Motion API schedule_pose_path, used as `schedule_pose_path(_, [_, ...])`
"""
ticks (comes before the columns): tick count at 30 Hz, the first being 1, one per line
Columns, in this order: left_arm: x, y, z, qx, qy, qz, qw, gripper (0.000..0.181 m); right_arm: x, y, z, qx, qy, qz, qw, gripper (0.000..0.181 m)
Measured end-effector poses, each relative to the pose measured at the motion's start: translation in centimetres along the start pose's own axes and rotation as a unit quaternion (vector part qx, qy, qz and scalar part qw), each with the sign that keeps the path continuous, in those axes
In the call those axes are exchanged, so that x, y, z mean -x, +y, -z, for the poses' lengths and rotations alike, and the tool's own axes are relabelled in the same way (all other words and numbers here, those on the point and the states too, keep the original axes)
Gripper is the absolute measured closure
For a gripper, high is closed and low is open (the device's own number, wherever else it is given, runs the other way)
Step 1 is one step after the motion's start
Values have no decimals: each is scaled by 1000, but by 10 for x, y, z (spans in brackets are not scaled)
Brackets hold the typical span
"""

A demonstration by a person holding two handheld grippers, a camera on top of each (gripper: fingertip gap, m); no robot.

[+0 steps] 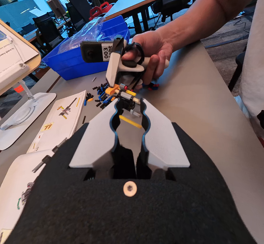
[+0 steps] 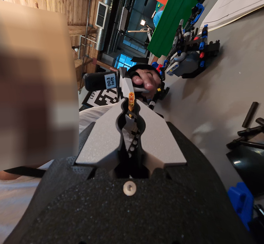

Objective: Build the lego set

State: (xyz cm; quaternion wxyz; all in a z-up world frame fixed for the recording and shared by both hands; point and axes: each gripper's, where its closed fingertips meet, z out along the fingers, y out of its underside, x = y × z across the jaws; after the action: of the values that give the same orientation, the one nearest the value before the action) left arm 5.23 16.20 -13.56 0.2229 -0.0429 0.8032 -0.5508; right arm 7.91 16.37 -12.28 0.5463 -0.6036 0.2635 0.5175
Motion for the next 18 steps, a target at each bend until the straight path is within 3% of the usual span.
schedule_pose_path(1, [0,0,1,-1,4,2,1000,158,0,0,0,2,-2,-2,1000,175])
schedule_pose_path(18, [-21,10,-3,16,86,11,996,163,-7,20,-3,64,29,21,997,175])
